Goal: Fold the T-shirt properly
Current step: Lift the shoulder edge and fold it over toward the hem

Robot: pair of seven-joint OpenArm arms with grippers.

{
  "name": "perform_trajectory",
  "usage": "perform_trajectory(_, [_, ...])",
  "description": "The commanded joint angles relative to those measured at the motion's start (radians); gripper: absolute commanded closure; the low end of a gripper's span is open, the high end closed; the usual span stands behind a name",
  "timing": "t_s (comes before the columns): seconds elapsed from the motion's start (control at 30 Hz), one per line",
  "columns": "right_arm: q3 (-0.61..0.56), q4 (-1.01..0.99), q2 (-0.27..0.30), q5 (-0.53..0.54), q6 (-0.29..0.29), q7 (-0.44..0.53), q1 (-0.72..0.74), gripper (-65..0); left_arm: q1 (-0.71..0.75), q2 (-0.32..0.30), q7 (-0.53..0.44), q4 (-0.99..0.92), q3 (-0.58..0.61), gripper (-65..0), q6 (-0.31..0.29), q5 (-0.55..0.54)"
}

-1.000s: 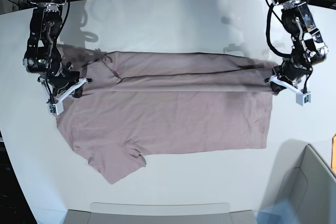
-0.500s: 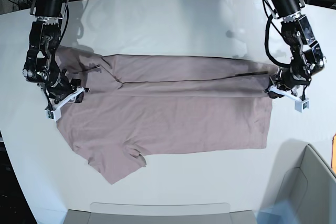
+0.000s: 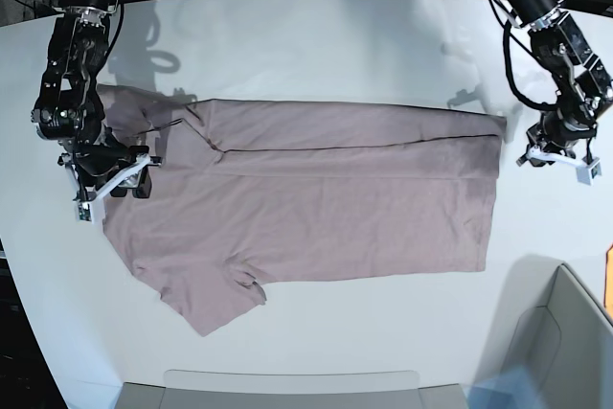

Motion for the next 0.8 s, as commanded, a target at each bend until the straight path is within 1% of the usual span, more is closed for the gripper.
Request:
perform_trajectory(0.0, [0.026, 0.028, 0.017, -0.001, 0.003, 0.017, 0.002, -20.5, -0.007, -0.014, -0.014, 0.057, 0.03, 0.0, -0.01, -0.025])
perform_trajectory(0.13, [0.043, 0.027, 0.017, -0.001, 0.003, 0.017, -0.03, -0.6, 0.061, -0.02, -0.025, 0.155, 0.212, 0.0, -0.007, -0.02])
perform_trajectory(0.2, [0.043, 0.025, 0.015, -0.001, 0.003, 0.021, -0.045, 0.0, 0.076, -0.02, -0.06, 0.178, 0.266, 0.0, -0.005, -0.02])
perform_trajectory(0.33, [0.046, 0.019, 0.017, -0.002, 0.003, 0.021, -0.047, 0.0, 0.105, -0.017, -0.135, 0.158, 0.298, 0.0, -0.005, -0.02])
perform_trajectory(0.4, [0.046, -0.004, 0.021, -0.002, 0.003, 0.021, -0.035, 0.0, 0.105, -0.015, -0.143, 0.141, 0.298, 0.0, -0.005, -0.02])
perform_trajectory(0.47, [0.046, -0.03, 0.046, -0.002, 0.003, 0.021, -0.013, 0.0, 0.107, -0.015, -0.143, 0.14, 0.298, 0.0, -0.005, -0.02])
perform_trajectory(0.53, [0.046, -0.039, 0.057, -0.002, 0.003, 0.023, -0.007, 0.0, 0.107, -0.017, -0.143, 0.14, 0.298, 0.0, -0.005, -0.02])
perform_trajectory(0.7, [0.032, -0.028, 0.047, 0.002, 0.004, 0.023, -0.001, 0.0, 0.102, -0.018, -0.146, 0.14, 0.311, 0.0, -0.008, -0.02])
perform_trajectory(0.77, [-0.013, -0.045, 0.04, -0.001, 0.004, 0.023, 0.016, 0.0, 0.101, -0.02, -0.148, 0.138, 0.344, 0.0, -0.008, -0.019])
